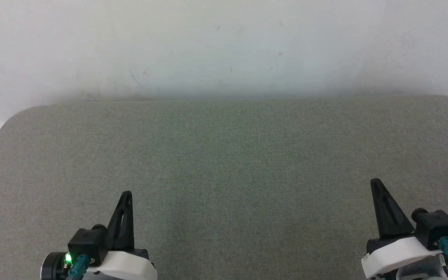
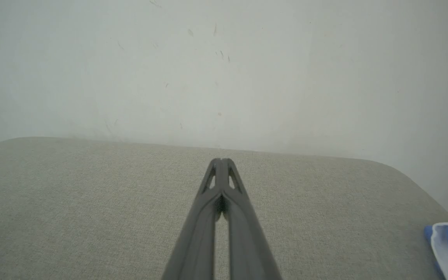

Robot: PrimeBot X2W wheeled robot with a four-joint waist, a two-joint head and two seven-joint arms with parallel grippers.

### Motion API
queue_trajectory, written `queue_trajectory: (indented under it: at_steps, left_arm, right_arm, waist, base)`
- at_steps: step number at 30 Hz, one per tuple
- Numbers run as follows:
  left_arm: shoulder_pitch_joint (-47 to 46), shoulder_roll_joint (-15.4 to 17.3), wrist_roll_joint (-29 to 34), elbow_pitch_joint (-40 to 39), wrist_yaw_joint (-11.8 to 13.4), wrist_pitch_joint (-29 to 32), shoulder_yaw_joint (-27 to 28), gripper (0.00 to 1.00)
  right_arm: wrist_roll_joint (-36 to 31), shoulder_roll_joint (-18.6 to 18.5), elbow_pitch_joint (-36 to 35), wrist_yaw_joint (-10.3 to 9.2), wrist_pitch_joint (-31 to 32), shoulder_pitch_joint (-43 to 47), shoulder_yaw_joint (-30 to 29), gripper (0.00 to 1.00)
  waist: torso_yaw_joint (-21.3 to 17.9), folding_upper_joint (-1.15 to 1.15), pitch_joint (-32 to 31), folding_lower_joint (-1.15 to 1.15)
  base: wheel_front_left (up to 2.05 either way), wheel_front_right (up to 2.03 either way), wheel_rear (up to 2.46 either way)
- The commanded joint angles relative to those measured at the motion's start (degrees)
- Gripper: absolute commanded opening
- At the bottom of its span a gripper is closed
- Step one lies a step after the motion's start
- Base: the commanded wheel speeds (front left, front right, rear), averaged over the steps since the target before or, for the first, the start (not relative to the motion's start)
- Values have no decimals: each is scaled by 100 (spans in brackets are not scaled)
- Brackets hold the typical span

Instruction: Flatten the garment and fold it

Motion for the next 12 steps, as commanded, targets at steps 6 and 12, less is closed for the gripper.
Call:
queue_trajectory:
  at_steps: [6,12]
  left_arm:
    - [-151,-5,114,18,20,94,37,0]
    - [-183,-5,151,22,22,166,46,0]
  right_arm:
    - [-67,12,-44,-6,95,-102,26,0]
    - [-94,13,-54,-6,165,-126,40,0]
  waist:
    - [-6,0,8,0]
    - [-11,0,16,0]
  base:
    - [0,0,0]
    - [0,0,0]
